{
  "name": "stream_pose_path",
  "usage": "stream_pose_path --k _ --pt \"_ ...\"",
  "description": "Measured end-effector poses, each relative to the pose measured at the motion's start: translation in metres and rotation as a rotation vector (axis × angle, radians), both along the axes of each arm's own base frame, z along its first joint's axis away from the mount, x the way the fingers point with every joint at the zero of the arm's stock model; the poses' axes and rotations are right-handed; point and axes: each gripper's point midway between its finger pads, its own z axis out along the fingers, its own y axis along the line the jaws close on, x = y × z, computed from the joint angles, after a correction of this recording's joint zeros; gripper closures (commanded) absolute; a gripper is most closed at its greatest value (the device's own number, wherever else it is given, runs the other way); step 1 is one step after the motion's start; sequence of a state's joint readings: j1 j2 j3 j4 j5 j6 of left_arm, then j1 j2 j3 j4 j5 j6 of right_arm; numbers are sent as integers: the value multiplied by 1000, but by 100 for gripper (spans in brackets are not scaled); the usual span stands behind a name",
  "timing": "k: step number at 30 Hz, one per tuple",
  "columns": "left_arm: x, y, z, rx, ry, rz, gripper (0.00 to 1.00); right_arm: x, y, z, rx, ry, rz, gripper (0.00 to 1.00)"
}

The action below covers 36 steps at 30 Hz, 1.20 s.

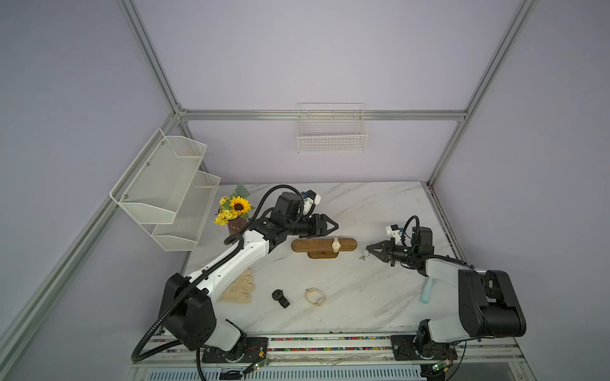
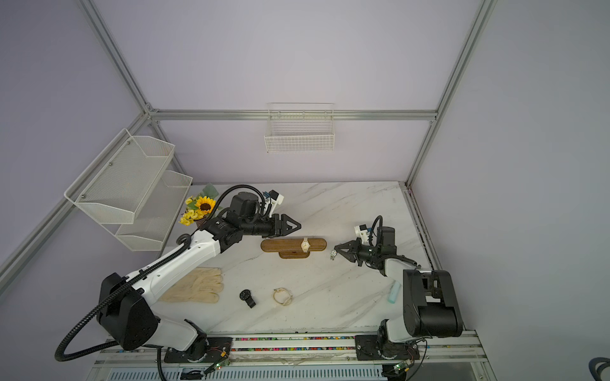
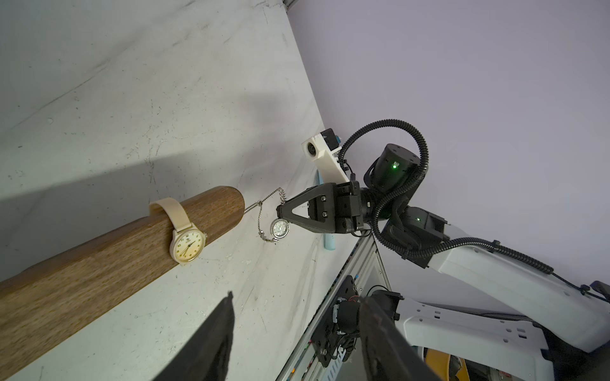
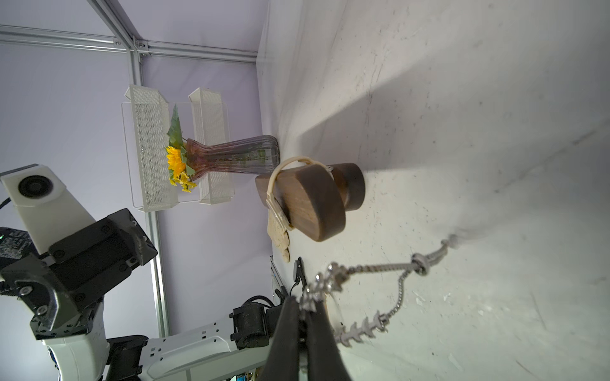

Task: Place watch on stand
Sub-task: Pick up the watch at the center of the board, then place the watch on the stand.

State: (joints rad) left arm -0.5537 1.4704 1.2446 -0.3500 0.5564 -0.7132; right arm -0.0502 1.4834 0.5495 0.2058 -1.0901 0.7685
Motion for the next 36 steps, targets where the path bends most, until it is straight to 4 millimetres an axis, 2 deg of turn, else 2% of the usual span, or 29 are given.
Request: stream_pose_path --k 10,14,18,23,27,31,36 --pt "2 11 -30 59 47 44 39 14 2 -7 31 -2 17 97" --pt "9 25 -45 84 71 87 37 16 8 -11 37 13 32 98" --pt "16 40 -57 101 92 129 36 22 20 -2 34 -19 68 100" --pt "20 51 -63 109 102 153 35 31 23 5 39 -45 72 100" --pt "22 61 -70 119 110 173 34 38 27 1 44 -36 79 100" --pt "27 74 -75 124 124 204 34 39 38 -7 50 -9 111 100" --pt "28 80 -80 130 133 219 34 43 50 -8 63 -7 153 100"
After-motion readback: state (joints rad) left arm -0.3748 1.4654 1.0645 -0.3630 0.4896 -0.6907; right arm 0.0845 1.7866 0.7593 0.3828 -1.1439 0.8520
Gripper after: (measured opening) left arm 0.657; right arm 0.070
